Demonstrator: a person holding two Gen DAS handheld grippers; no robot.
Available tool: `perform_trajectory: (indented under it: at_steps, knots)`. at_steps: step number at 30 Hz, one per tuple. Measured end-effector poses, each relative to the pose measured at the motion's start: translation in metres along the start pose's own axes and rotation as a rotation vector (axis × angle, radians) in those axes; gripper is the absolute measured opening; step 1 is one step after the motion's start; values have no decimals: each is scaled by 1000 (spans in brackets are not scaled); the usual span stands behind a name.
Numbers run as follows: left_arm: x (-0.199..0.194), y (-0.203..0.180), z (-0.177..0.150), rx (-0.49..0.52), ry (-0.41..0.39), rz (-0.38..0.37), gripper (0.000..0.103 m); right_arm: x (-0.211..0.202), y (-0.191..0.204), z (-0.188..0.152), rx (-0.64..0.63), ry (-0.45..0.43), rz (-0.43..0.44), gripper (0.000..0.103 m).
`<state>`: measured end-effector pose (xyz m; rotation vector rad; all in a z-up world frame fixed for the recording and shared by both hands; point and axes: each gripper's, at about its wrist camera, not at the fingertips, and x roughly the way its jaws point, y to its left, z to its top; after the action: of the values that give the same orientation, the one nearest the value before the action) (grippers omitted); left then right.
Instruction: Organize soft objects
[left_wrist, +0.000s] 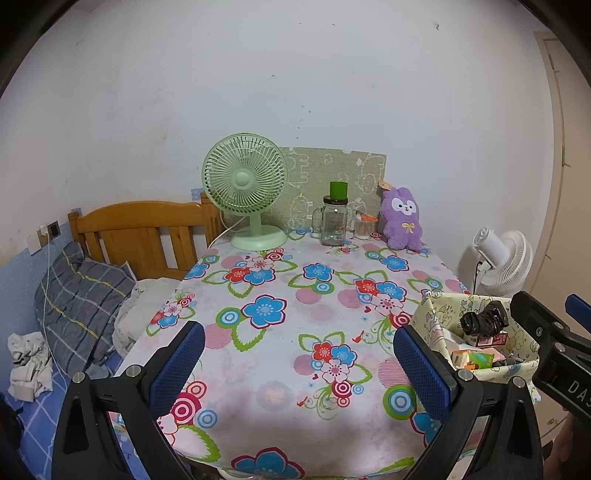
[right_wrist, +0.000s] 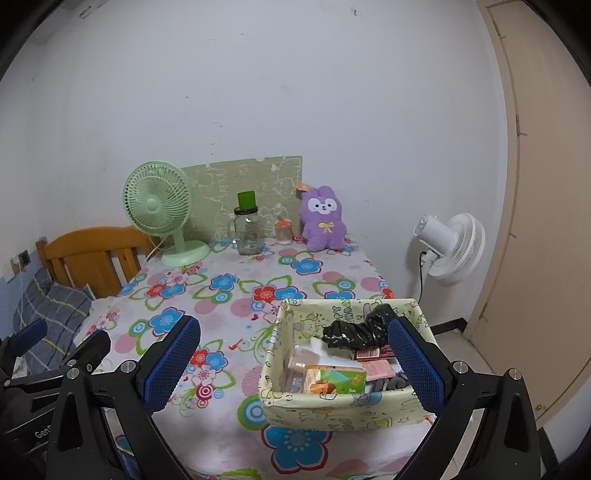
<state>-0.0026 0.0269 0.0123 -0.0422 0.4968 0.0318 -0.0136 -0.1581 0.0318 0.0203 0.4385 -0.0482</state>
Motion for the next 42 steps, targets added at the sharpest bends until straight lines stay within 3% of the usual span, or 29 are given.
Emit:
perform_trajectory:
  at_steps: [42]
  knots:
    - [-1,-5,3,12,-1,-23,103,-2,-2,1,-6,-7,-6,103]
